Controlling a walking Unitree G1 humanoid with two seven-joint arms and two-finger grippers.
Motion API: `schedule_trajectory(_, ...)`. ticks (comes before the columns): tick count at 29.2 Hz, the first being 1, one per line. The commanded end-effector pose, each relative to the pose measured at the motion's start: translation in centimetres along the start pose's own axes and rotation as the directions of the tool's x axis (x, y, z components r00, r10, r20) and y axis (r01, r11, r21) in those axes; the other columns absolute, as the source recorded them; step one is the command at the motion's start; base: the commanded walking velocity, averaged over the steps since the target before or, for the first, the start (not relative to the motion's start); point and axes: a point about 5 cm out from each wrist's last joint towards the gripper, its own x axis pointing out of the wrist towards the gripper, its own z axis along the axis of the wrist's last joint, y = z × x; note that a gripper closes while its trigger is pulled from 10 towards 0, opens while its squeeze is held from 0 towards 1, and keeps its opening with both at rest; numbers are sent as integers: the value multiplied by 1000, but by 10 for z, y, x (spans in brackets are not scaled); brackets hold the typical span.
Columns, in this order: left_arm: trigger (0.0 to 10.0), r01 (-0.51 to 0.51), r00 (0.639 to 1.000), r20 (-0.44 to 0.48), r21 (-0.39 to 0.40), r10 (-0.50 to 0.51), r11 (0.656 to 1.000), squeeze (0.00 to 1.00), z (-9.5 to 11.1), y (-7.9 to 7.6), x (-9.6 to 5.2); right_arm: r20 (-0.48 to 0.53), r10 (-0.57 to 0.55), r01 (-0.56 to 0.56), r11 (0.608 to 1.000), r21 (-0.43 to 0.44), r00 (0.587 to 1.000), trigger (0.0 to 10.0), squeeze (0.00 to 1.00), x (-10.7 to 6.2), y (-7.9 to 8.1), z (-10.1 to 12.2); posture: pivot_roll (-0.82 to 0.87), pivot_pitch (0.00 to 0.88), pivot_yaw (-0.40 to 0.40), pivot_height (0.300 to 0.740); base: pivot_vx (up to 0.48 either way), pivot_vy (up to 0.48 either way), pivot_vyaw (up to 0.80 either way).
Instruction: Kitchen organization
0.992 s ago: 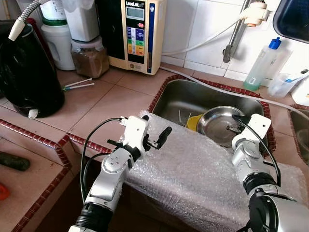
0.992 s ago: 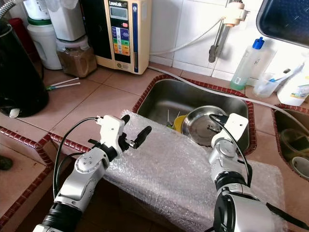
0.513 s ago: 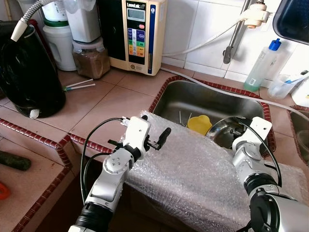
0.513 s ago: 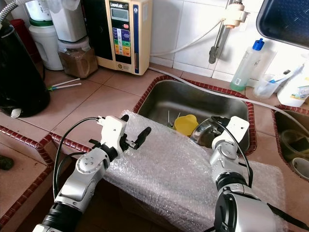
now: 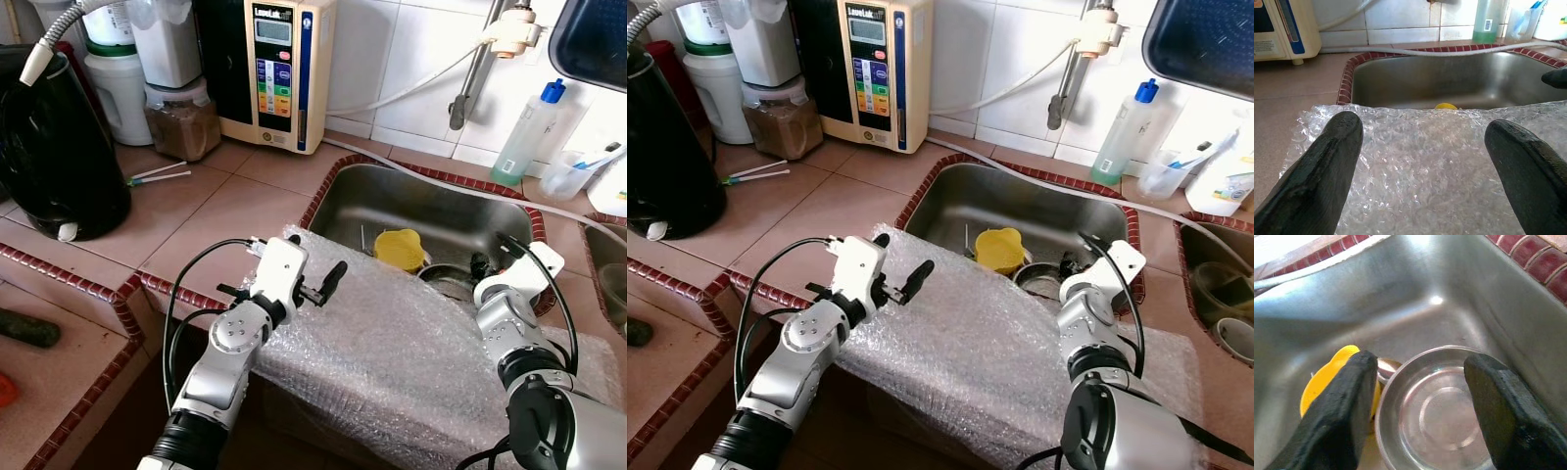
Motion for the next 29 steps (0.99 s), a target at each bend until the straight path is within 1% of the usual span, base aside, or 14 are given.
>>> schedule_trajectory(1,10000,16,1000,-6,11,-16,1000,1000,2,-2,3,-103,-13,14,1000,12,995,10000,1000,-4,-3,-24,133,0,-10,740,0,0,0)
schedule_trajectory(4,10000,15,1000,-8,11,-15,1000,1000,1,-3,3,-87,-11,10,1000,-8,996,10000,1000,-4,-3,-22,132,0,-10,740,0,0,0)
schedule_trajectory(6,10000,-13,1000,-3,27,13,1000,1000,2,-1,3,-60,18,-21,998,-57,998,10000,1000,-4,1,-18,132,0,-12,740,0,0,0)
schedule_trajectory(7,10000,-79,997,20,31,78,996,1000,7,7,4,-3,62,-61,987,-151,998,10000,1000,-3,8,-11,129,0,-11,740,0,0,0)
schedule_trajectory(9,10000,-132,990,45,29,131,991,1000,12,13,5,59,117,-100,967,-235,991,10000,1000,-3,16,-3,128,0,-11,740,0,0,0)
schedule_trajectory(13,10000,-183,980,83,43,179,982,1000,21,20,5,161,240,-179,930,-323,957,10000,1000,-6,30,12,123,0,-10,740,0,0,0)
schedule_trajectory(14,10000,-203,975,102,63,196,977,1000,25,23,5,192,275,-186,904,-385,942,10000,1000,-7,34,18,120,0,-9,740,0,0,0)
schedule_trajectory(15,10000,-203,975,102,63,196,977,1000,25,23,5,192,275,-186,904,-385,942,10000,1000,-7,34,18,120,0,-9,740,0,0,0)
schedule_trajectory(18,10000,-253,961,132,84,241,964,1000,34,30,6,248,344,-190,852,-487,906,10000,1000,-10,40,32,110,0,-7,740,0,0,0)
schedule_trajectory(20,10000,-281,954,131,92,268,955,1000,35,33,6,270,370,-194,838,-510,889,10000,1000,-11,43,36,106,0,-8,740,0,0,0)
schedule_trajectory(23,10000,-296,951,115,74,287,952,1000,34,36,4,300,458,-222,785,-578,837,10000,1000,-18,50,43,98,0,-8,740,0,0,0)
schedule_trajectory(24,10000,-296,951,115,74,287,952,1000,34,36,4,300,458,-222,785,-578,837,10000,1000,-18,50,43,98,0,-8,740,0,0,0)
schedule_trajectory(26,10000,-304,949,113,74,295,950,1000,33,37,-1,335,490,-225,774,-591,805,10000,1000,-24,51,51,95,0,-9,740,0,0,0)
schedule_trajectory(29,10000,-310,947,117,85,300,947,1000,31,38,-8,360,489,-212,779,-591,794,10000,1000,-28,46,58,88,0,-11,740,0,0,0)
